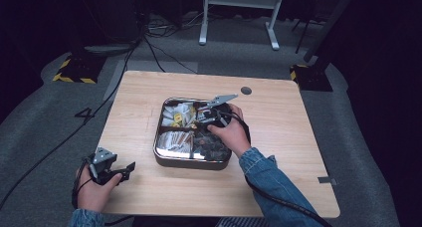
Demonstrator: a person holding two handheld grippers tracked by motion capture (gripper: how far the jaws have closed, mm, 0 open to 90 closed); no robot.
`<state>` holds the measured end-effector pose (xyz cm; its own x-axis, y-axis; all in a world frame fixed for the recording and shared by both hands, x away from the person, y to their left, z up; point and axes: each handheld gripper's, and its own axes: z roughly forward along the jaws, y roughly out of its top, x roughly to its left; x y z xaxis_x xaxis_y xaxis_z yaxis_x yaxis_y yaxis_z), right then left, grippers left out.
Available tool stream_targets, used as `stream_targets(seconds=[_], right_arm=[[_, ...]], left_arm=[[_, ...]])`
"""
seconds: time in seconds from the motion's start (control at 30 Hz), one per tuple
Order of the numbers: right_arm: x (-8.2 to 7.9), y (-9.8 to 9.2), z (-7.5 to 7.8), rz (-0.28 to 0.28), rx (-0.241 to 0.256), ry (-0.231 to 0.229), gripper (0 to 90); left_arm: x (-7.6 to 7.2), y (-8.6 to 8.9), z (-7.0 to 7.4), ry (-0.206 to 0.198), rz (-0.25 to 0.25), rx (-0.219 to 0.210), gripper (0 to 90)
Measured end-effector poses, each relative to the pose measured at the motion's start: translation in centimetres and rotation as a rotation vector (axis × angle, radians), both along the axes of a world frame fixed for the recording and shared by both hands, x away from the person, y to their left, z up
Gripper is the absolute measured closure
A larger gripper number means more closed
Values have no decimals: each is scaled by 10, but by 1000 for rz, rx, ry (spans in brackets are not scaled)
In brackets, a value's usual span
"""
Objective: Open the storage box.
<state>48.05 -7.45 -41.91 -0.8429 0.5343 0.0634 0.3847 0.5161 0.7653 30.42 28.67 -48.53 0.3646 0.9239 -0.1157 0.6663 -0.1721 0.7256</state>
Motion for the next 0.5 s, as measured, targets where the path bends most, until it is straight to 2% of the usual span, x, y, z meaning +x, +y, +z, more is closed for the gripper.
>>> stream_targets(seconds=[0.1,0.33,0.5], right_arm=[[-1,9,-6,28,-1,6,407],[1,19,-18,27,-20,26,462],[1,22,-21,35,-33,5,529]], left_arm=[[0,1,0,1,-5,4,236],[-1,2,0,4,-4,15,239],[0,2,0,4,-5,16,242]])
